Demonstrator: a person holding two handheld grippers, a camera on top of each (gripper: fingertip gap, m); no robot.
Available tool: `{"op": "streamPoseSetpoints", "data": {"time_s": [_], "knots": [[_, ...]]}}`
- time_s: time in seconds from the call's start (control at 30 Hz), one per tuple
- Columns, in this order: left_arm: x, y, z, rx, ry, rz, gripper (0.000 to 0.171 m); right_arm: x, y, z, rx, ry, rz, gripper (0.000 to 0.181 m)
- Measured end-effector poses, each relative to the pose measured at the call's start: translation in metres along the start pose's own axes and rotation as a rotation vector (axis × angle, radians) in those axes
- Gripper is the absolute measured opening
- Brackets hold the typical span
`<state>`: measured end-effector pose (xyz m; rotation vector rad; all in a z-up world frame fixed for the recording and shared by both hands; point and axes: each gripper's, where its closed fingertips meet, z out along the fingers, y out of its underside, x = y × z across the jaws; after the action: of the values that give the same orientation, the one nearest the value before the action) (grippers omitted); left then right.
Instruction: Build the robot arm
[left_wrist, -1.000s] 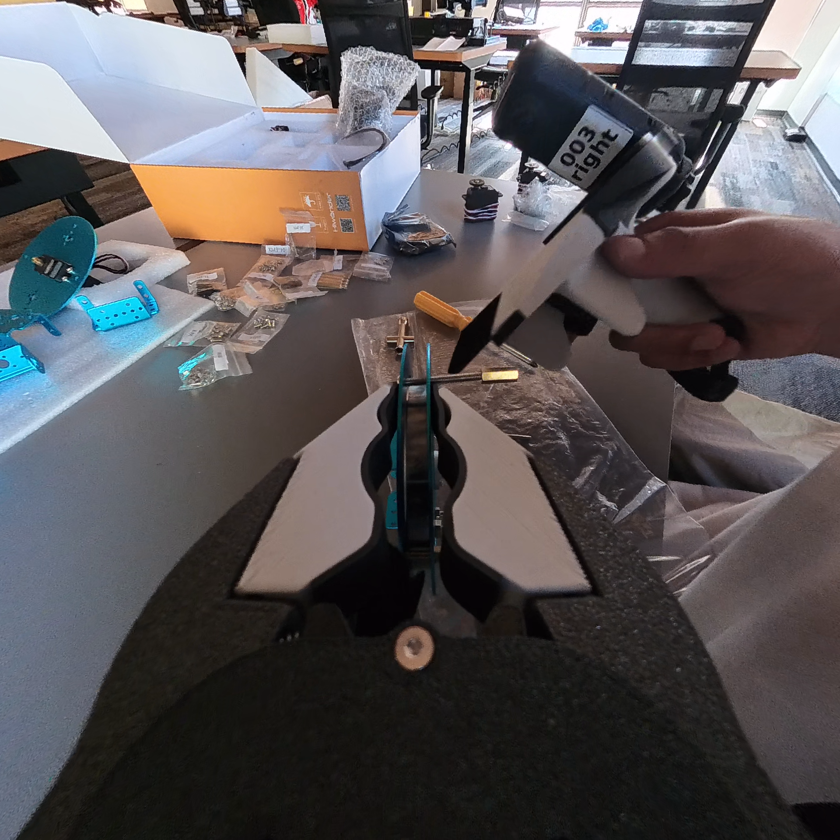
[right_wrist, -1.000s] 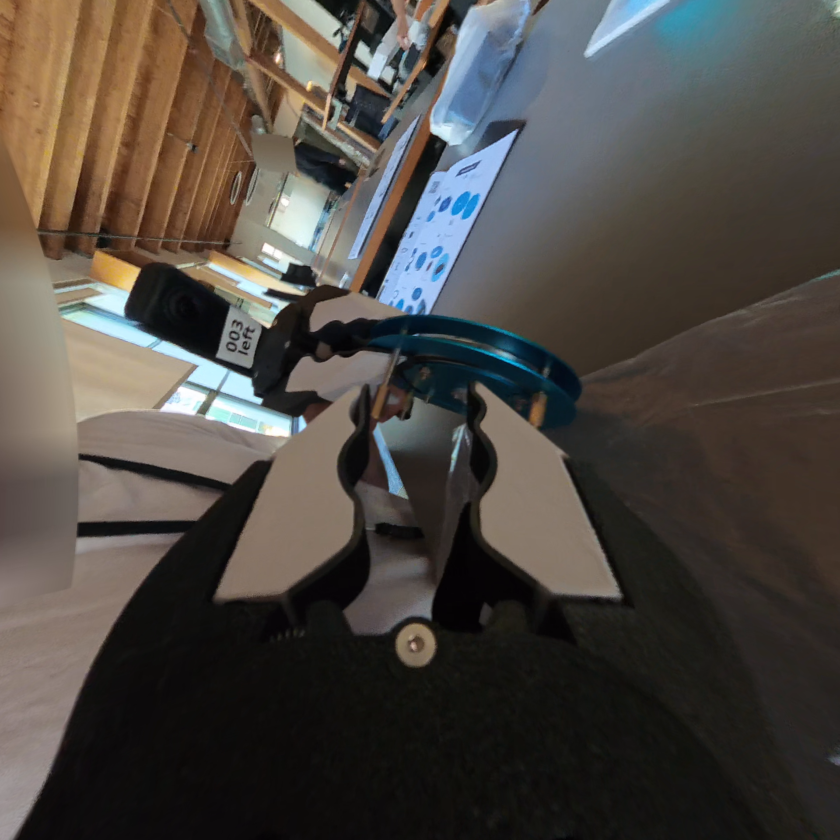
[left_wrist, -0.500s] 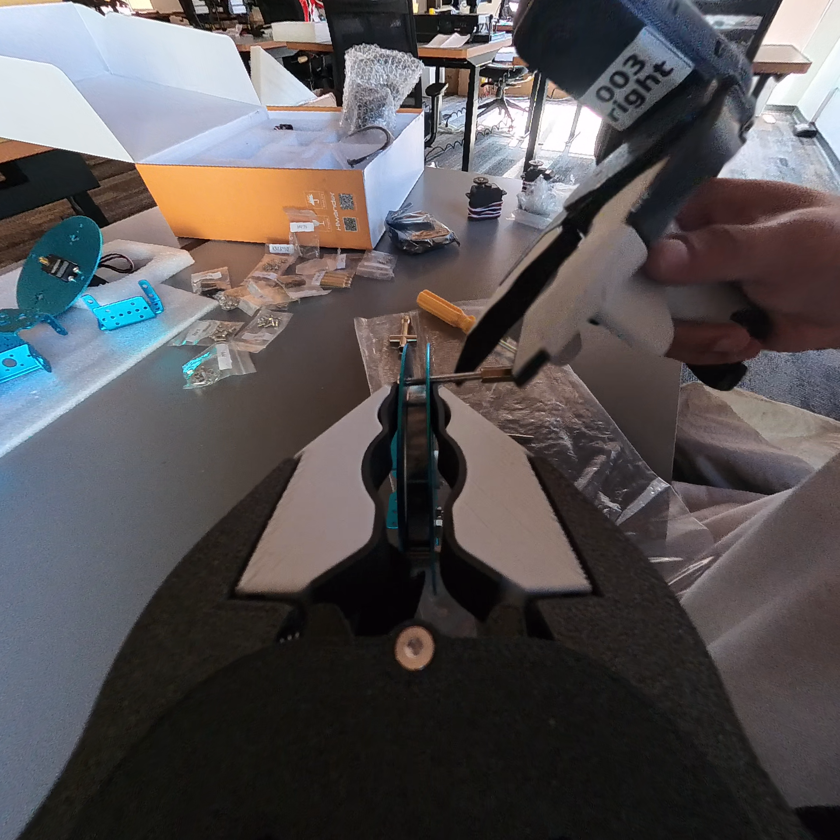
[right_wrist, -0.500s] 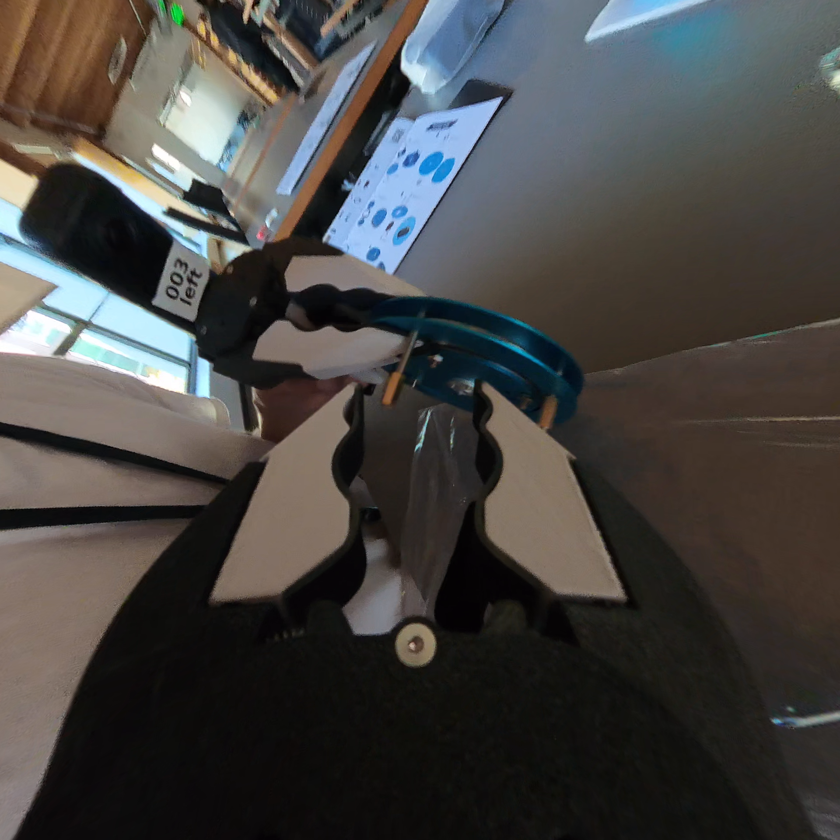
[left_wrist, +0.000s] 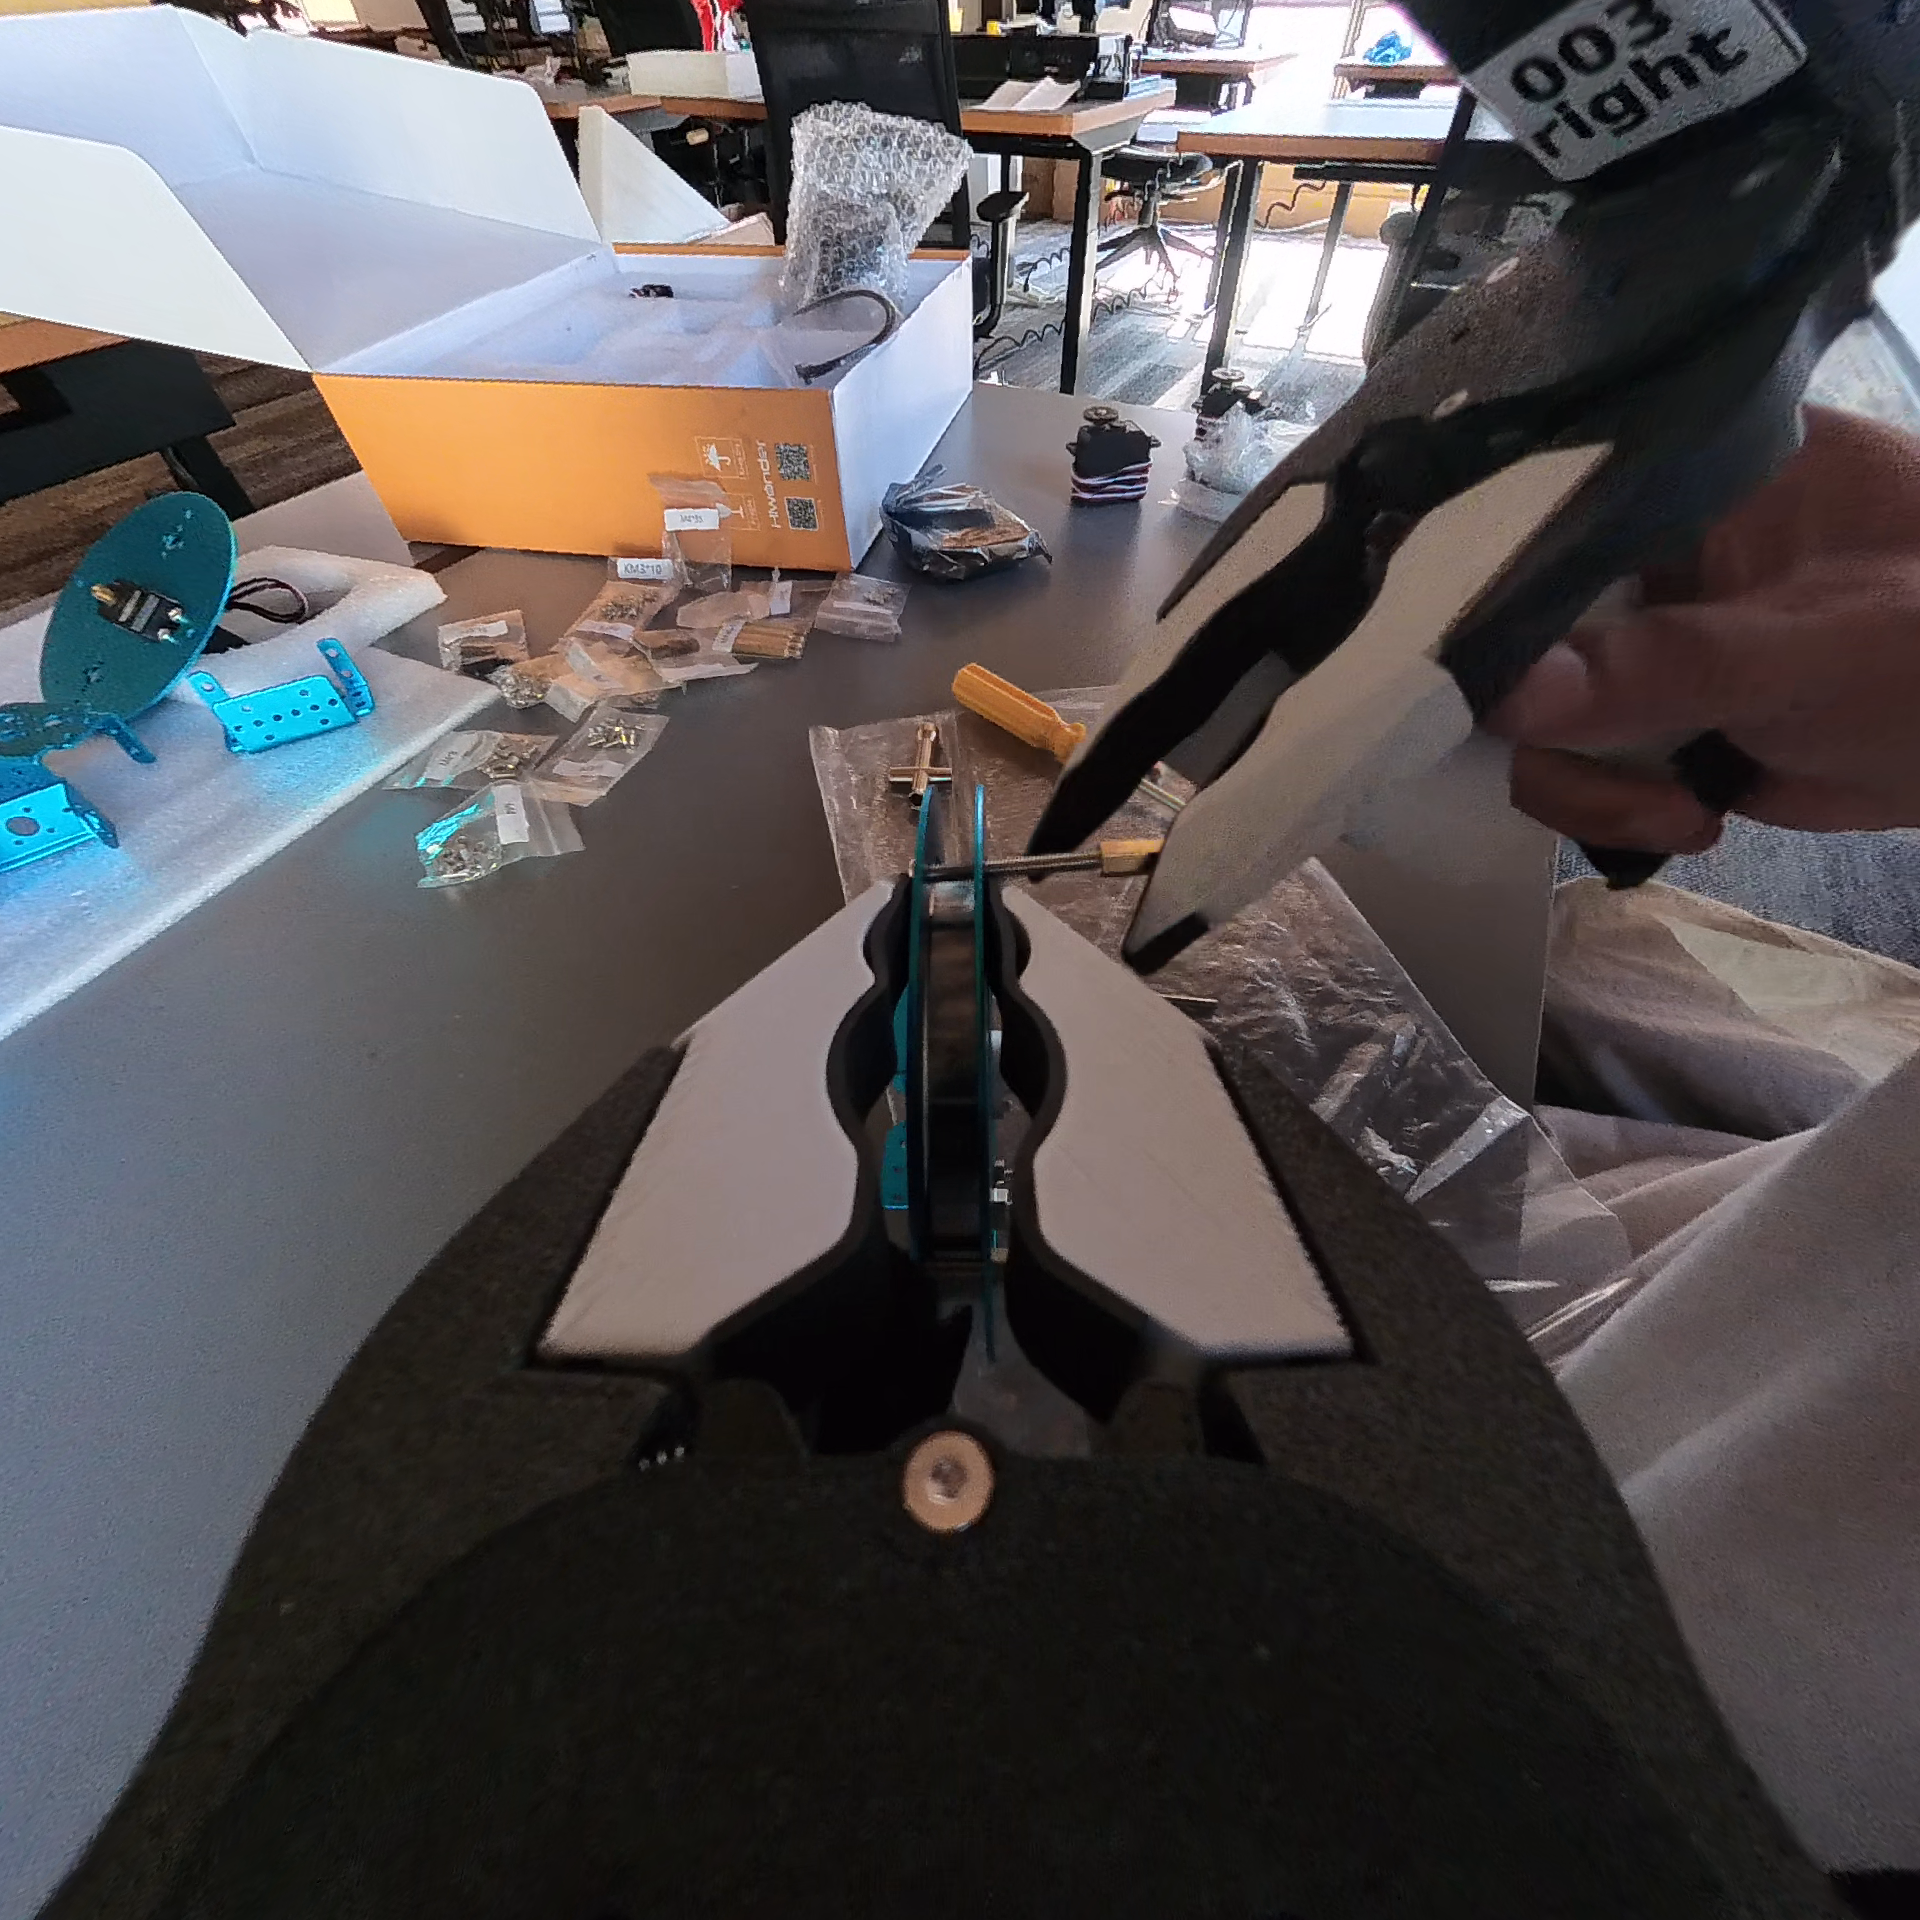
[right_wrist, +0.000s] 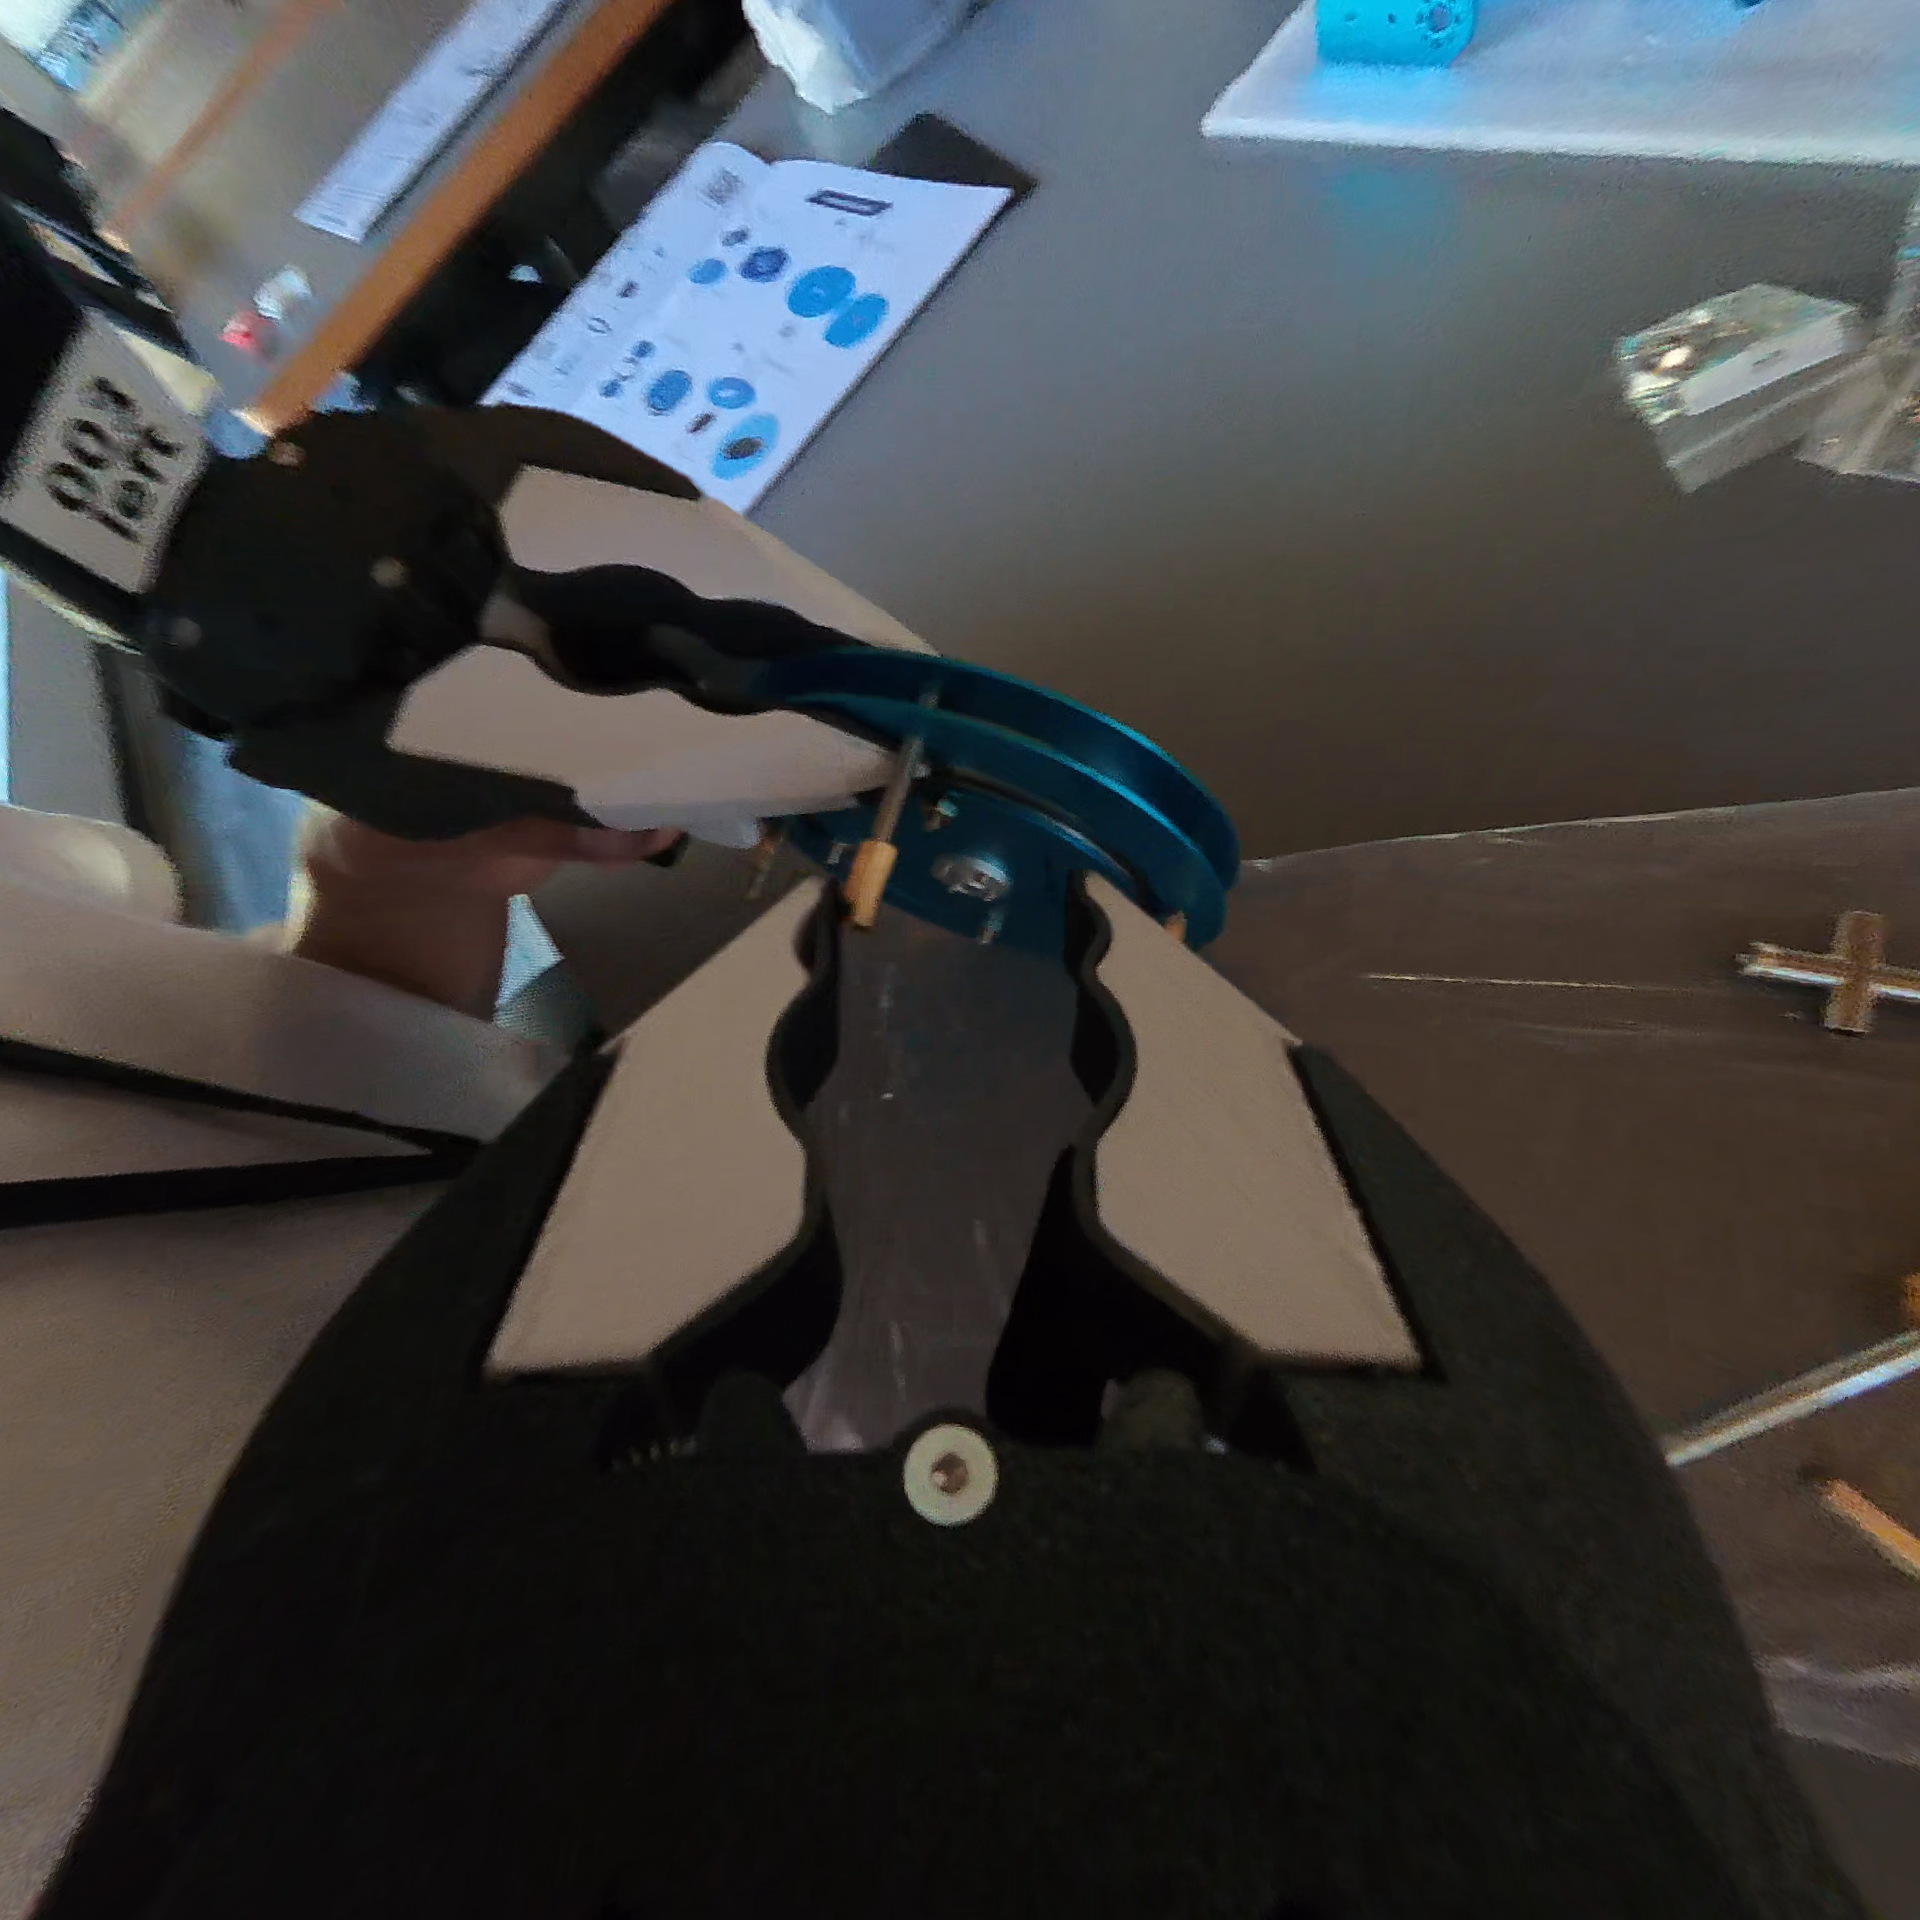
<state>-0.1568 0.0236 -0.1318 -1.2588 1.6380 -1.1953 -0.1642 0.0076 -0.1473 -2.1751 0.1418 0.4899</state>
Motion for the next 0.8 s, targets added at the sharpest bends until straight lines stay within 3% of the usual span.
{"op": "streamPoseSetpoints", "data": {"time_s": [0.1, 0.17, 0.2, 0.4, 0.5, 0.6, 0.7, 0.8], "knots": [[-0.001, 0.0, 0.0, 0.0, -0.01, 0.01, 0.012, 0.008, -0.009, -0.009, 0.04, -0.029, 0.068, 0.053], [0.001, 0.0, 0.0, -0.001, 0.001, 0.008, 0.011, 0.021, -0.017, -0.021, 0.093, 0.015, 0.071, 0.037], [0.001, 0.0, -0.001, 0.002, 0.001, 0.005, 0.011, 0.026, -0.018, -0.025, 0.1, 0.044, 0.062, 0.037], [0.001, 0.0, -0.001, -0.001, -0.002, 0.005, 0.011, -0.004, -0.011, -0.006, 0.043, -0.048, 0.044, 0.045], [0.002, 0.0, 0.0, 0.0, -0.005, 0.008, 0.012, 0.007, -0.012, -0.009, 0.049, -0.01, 0.051, 0.048], [0.002, 0.0, -0.001, 0.0, -0.002, 0.007, 0.011, 0.032, -0.022, -0.028, 0.11, 0.07, 0.072, 0.033], [0.0, 0.0, -0.001, 0.001, -0.004, -0.005, 0.011, 0.013, -0.024, -0.027, 0.112, -0.005, 0.054, 0.04], [-0.001, 0.0, 0.001, -0.001, -0.008, -0.004, 0.012, -0.008, -0.008, -0.006, 0.032, -0.023, -0.017, 0.044]]}}
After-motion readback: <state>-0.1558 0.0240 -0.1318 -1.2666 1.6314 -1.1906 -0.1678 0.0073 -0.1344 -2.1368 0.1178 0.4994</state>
